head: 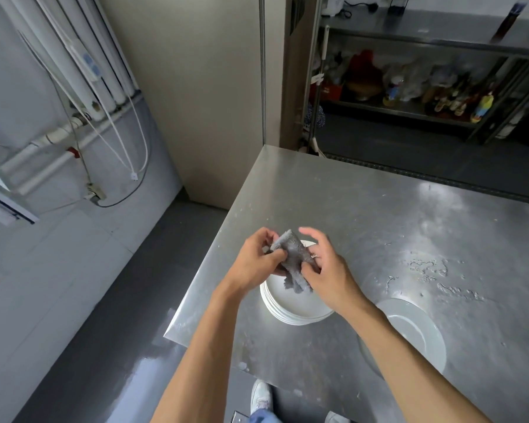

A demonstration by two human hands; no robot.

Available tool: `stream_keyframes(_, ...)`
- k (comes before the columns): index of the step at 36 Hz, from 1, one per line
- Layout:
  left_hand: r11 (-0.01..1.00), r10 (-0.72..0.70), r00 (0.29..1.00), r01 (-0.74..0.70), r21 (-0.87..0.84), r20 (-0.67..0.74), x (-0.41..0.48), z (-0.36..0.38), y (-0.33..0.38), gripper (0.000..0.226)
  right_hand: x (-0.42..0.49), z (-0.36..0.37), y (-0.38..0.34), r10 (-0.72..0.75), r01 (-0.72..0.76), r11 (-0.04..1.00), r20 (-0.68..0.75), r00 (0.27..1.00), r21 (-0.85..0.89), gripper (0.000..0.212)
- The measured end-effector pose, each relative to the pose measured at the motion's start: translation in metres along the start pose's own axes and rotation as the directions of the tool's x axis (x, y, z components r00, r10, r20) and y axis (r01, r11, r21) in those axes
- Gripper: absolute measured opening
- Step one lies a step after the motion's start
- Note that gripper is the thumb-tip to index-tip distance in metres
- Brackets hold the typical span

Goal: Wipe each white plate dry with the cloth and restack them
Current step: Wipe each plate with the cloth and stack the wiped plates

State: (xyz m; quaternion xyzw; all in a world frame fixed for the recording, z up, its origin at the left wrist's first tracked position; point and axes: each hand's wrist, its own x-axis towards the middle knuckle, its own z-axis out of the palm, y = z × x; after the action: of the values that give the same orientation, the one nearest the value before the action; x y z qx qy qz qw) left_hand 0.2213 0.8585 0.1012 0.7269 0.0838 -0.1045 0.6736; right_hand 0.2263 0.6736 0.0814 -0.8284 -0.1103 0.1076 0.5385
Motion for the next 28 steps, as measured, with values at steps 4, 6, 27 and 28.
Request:
stream_keyframes(4,0.996,-0.010,1.000,0.011,-0.092,0.012,0.000,-0.003,-0.002,0.024,-0.002,0.000,0.001,-0.107,0.108,0.986,0.014,0.994,-0.128,0.065)
stream_keyframes(6,0.991,-0.007,0.998,0.015,-0.131,0.061,-0.001,-0.005,-0.002,0.035,-0.003,0.000,0.000,-0.114,0.114,0.984,0.010,0.993,-0.138,0.070)
stream_keyframes(27,0.833,-0.038,0.981,0.135,0.537,-0.188,0.001,-0.011,-0.054,0.030,-0.023,0.001,0.052,-0.330,0.231,0.488,0.067,0.942,-0.841,0.037)
stream_keyframes(28,0.826,-0.052,0.981,0.147,0.544,-0.186,0.000,-0.010,-0.057,0.032,-0.025,0.003,0.056,-0.321,0.226,0.478,0.070,0.944,-0.849,0.035)
